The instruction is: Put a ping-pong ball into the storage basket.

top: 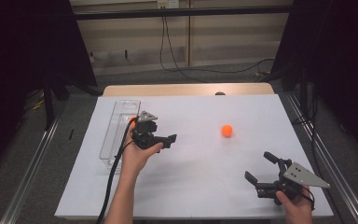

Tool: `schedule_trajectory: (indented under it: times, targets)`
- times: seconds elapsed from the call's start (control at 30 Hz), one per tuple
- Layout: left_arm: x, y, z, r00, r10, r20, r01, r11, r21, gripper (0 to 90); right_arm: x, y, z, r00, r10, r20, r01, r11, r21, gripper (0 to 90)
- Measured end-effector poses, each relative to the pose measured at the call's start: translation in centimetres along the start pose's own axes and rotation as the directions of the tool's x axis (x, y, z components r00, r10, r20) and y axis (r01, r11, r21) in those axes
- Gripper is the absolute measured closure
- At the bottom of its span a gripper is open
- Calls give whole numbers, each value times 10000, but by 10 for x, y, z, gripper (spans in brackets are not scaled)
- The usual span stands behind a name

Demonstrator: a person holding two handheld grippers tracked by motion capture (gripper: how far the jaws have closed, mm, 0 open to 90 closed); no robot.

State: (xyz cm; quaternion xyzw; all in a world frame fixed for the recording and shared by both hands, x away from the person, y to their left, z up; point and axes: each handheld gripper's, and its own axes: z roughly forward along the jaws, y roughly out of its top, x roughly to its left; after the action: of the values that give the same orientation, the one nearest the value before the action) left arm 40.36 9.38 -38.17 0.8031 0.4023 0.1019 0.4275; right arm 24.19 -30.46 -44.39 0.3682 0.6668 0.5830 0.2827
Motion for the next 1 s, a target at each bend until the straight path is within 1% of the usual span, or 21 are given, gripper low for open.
schedule_trajectory:
  times: [0.07,0.1,0.17,0.23,0.27,0.33,0.4,0.47,0.5,0.57,0.63,0.8,0.93,1.0]
  targets:
    - [-2,0,3,9999,-87,79,87,10000,-15,130,0,0,0,10000,-4,17,4,10000,-38,16]
    - [-3,0,4,10000,5,80,-5,10000,65,128,0,0,0,10000,-6,14,6,10000,-12,16]
    - [-4,0,6,9998,-24,205,22,10000,86,123,-1,-1,1,10000,17,16,-17,10000,45,16]
    - [-7,-1,8,9997,24,232,-25,10000,72,119,-1,-1,1,10000,-6,26,6,10000,100,16]
    - [-7,-1,9,9996,120,247,-122,9999,102,119,-1,-2,2,10000,8,32,-8,9999,135,16]
    - [-9,-1,11,9991,22,412,-28,9999,131,117,-1,-1,2,10000,64,44,-64,10000,76,15]
    - [-9,-1,13,9992,99,375,-102,9999,93,118,-1,-2,2,10000,40,36,-41,9999,148,16]
    - [-10,-1,15,9988,39,488,-46,9999,157,114,-2,-2,2,10000,34,34,-34,9999,135,16]
    - [-11,-1,17,9987,66,507,-74,9999,150,113,-2,-1,2,10000,26,44,-27,10000,92,16]
    - [-13,-2,19,9986,106,523,-112,9999,113,112,-2,-2,2,10000,-36,24,35,9998,174,15]
    - [-15,-2,21,9981,58,611,-65,9999,116,109,-2,-1,2,10000,-49,15,49,9999,99,16]
    - [-21,-1,25,9971,325,690,-330,9994,71,107,-1,0,2,9999,-103,12,102,9999,102,15]
    - [-24,-1,28,9972,404,622,-408,9991,58,104,0,0,1,9999,-131,24,131,9999,85,16]
    - [-27,-1,30,9971,323,692,-324,9995,-4,103,0,0,1,9999,-130,8,130,9999,80,16]
